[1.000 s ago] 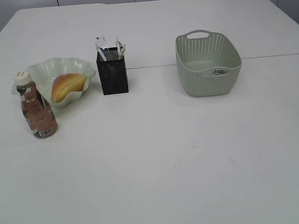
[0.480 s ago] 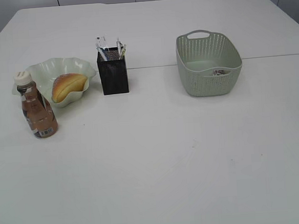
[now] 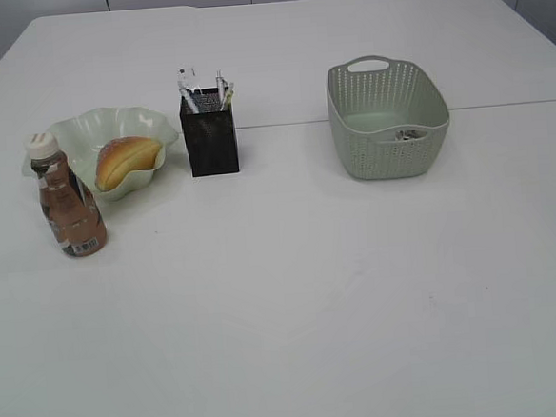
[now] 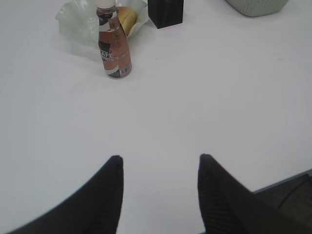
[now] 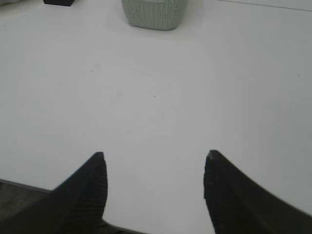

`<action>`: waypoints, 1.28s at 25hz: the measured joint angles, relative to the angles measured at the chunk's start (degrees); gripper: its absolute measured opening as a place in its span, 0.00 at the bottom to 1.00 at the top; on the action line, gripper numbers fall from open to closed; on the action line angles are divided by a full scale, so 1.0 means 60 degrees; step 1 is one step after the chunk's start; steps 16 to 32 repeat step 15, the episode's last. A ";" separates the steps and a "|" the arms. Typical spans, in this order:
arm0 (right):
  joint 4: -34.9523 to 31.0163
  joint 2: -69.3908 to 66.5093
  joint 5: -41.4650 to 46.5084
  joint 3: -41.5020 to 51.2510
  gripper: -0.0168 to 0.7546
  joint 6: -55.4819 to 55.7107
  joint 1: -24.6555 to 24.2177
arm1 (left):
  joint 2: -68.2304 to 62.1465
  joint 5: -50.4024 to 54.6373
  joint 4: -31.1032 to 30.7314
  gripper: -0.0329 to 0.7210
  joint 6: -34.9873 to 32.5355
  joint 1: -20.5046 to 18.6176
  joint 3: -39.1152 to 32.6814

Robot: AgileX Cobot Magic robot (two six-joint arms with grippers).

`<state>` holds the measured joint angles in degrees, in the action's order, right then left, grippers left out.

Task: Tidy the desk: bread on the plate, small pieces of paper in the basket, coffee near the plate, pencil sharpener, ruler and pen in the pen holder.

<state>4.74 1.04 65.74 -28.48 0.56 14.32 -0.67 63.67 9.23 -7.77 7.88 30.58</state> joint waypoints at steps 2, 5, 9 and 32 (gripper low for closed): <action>0.0000 0.0000 0.0000 0.0000 0.62 0.0000 0.0000 | 0.0000 0.0000 0.0000 0.53 0.0000 0.0000 0.0000; 0.0000 0.0000 0.0000 0.0000 0.62 0.0000 0.0000 | 0.0000 0.0000 -0.0017 0.53 0.0000 0.0000 0.0000; 0.0000 0.0000 0.0000 0.0000 0.62 0.0000 0.0000 | 0.0000 0.0000 -0.0017 0.53 0.0000 0.0000 0.0000; 0.0000 0.0000 0.0000 0.0000 0.62 0.0000 0.0000 | 0.0000 0.0000 -0.0017 0.53 0.0000 0.0000 0.0000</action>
